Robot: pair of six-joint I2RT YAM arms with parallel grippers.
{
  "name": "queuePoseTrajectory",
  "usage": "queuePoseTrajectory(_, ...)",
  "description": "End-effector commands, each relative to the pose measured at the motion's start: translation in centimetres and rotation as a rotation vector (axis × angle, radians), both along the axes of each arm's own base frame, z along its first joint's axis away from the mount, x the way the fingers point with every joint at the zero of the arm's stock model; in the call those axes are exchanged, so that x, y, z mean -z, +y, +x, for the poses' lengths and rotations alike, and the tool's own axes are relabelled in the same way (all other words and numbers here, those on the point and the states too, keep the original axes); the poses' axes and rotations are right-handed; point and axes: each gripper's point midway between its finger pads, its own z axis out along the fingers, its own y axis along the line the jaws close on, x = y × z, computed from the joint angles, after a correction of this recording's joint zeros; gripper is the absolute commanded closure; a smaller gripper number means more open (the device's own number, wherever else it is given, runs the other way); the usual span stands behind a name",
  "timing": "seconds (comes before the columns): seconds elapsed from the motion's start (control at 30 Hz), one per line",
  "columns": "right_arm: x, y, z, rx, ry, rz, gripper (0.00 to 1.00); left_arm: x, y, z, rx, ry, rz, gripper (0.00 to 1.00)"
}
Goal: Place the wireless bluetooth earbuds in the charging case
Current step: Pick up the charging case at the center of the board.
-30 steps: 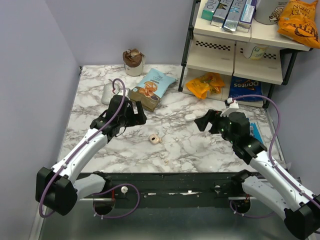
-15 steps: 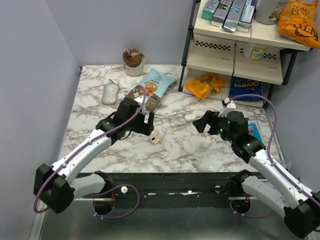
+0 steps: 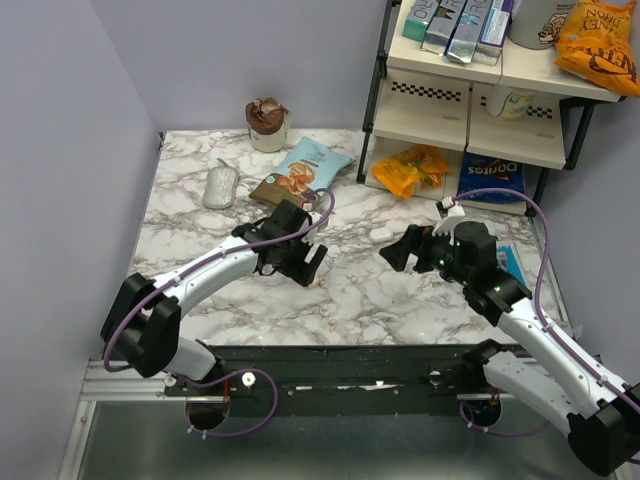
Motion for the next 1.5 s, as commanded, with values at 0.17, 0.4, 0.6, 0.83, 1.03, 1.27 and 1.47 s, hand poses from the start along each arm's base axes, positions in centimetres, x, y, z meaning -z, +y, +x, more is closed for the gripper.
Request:
queuePoseTrajectory(0.17,-0.5,0.9,-1.1,-0.073,0.002,0.023,0.0,0.3,-0.6,1.8,0.131,-0.081,0.062,0.11)
queuePoseTrajectory(0.4,-0.5,1.2,-1.3,-0.096,0.01,0.027,0.0,1.6,-1.4,2.0,0.231,-0.054,0.086,0.1)
queuePoseTrajectory(0.6,-0.8,1.2,-1.6,-0.102,0.011,0.029,0.0,3.3,-2.2,1.3,0.284,-0.024,0.066,0.1)
queuePoseTrajectory(0.83,-0.7,1.3,-1.9,-0.112,0.028,0.03,0.0,4.5,-2.7,1.2,0.309,0.003,0.063,0.09)
queuePoseTrajectory(1.03,-0.6,1.0,-2.1,-0.107,0.032,0.023,0.0,5.9,-2.4,1.2,0.31,0.031,0.095,0.09)
queuePoseTrajectory(1.27,-0.3,1.1,-2.3,-0.111,0.041,0.022,0.0,6.7,-2.1,1.2,0.309,0.041,0.114,0.1)
queuePoseTrajectory(1.47,-0.1,0.9,-2.4,-0.109,0.042,0.019,0.0,7.6,-2.3,1.2,0.313,0.06,0.117,0.12)
